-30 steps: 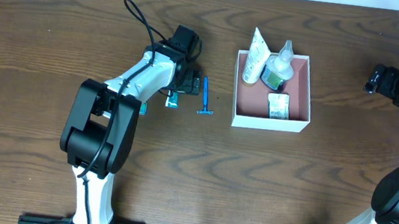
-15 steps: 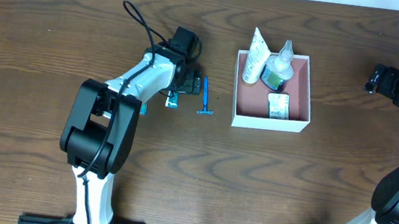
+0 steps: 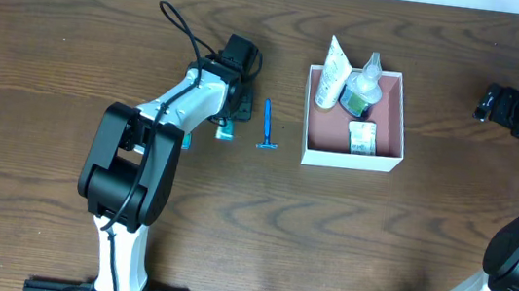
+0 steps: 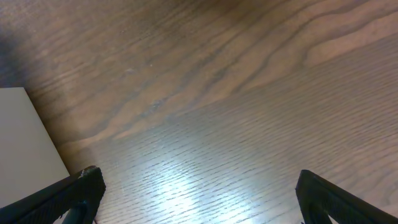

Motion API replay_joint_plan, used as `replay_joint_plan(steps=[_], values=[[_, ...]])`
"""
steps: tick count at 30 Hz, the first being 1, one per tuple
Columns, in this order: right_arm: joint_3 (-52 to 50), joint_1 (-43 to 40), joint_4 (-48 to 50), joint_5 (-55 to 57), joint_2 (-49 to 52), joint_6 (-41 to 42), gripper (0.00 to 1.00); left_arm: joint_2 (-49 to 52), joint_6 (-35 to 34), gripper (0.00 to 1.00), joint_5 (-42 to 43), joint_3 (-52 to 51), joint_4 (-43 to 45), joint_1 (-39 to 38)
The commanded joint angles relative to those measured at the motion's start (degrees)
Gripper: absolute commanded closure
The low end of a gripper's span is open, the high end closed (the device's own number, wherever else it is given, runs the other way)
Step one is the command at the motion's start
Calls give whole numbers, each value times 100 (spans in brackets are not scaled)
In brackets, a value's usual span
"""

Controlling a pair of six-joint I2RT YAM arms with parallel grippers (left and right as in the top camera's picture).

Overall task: Pack container
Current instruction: 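Lower the left gripper onto the toothpaste tube and close on it, then lift the toothpaste tube with the left gripper and lower it into the box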

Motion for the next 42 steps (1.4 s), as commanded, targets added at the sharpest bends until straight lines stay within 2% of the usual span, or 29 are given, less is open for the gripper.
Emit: replay_joint_plan(steps=[1,3,12,16,21,27,33,42], values=[[-2,-33,0,-7,-13,59,1,68,-15,78,15,-61,2,28],[-2,-33,0,-7,-13,59,1,66,-13,86,15,-57,9,28],[-2,-33,0,-7,-13,59,1,-380,-7,85,17,197,-245,28],[-2,-33,0,-7,-13,59,1,-1130,52,85,68,313,-398,13],[-2,-33,0,-7,-13,59,1,-2424,61,86,629,315,-382,-201],[-2,-33,0,-7,-13,59,1,-3480,632,85,796,315,-33,-1161],[-2,-33,0,-7,-13,59,1,-3233,1705,85,448,313,479,-2205],[-2,-33,0,-7,-13,59,1,-2100,2380,85,212,313,1335,-2422]])
